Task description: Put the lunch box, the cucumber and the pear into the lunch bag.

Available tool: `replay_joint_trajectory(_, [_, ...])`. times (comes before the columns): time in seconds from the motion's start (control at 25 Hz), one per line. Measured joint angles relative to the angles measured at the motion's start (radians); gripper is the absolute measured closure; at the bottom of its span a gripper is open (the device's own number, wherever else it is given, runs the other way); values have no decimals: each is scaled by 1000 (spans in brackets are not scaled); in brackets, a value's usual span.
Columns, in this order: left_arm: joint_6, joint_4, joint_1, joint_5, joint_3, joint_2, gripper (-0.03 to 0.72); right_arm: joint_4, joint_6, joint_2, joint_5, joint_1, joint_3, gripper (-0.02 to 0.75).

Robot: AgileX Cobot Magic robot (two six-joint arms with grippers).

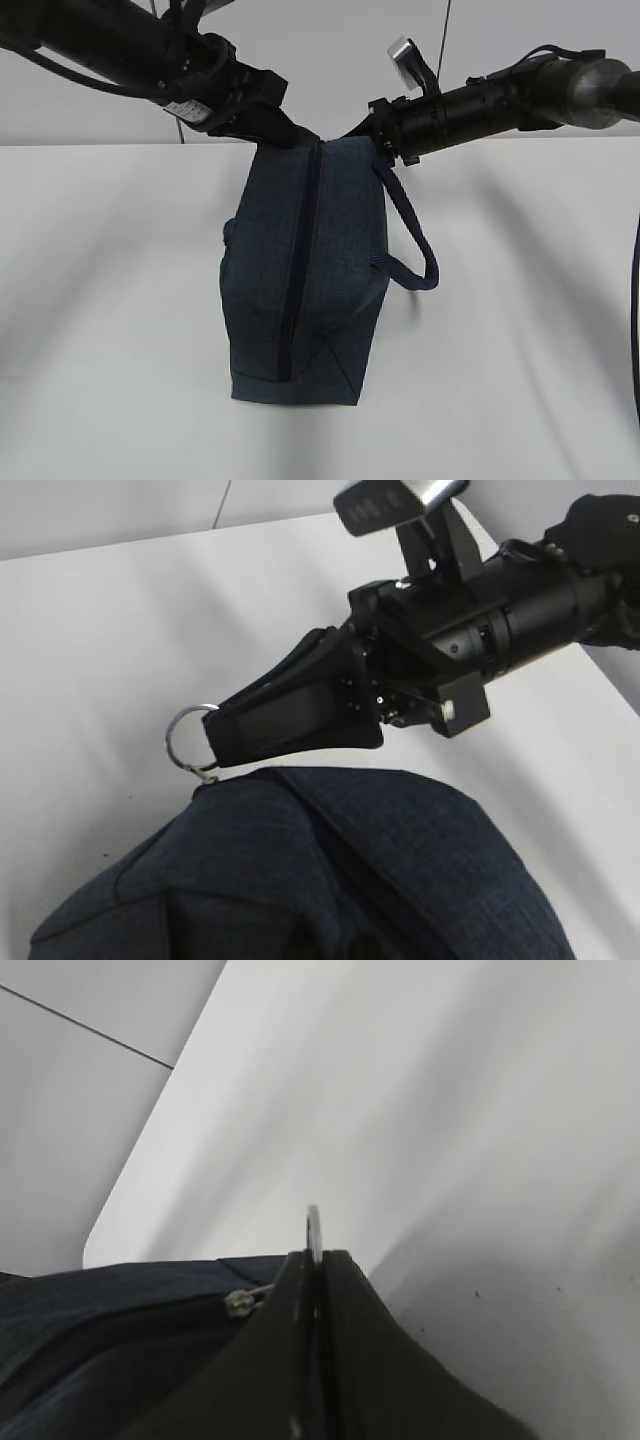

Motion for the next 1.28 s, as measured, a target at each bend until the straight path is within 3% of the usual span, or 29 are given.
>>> replay_joint_trajectory(0.64, [95,-93,0,-24,8,-9,671,4,48,43,-16,-49,-8,738])
replay_joint_trajectory(1.16, [120,-108,0,-32,10,-20,671,0,56,69,-66,-53,-72,736])
replay_joint_trajectory(1.28, [122,-121,0,-23,10,-18,671,0,57,71,-79,-57,-120,685])
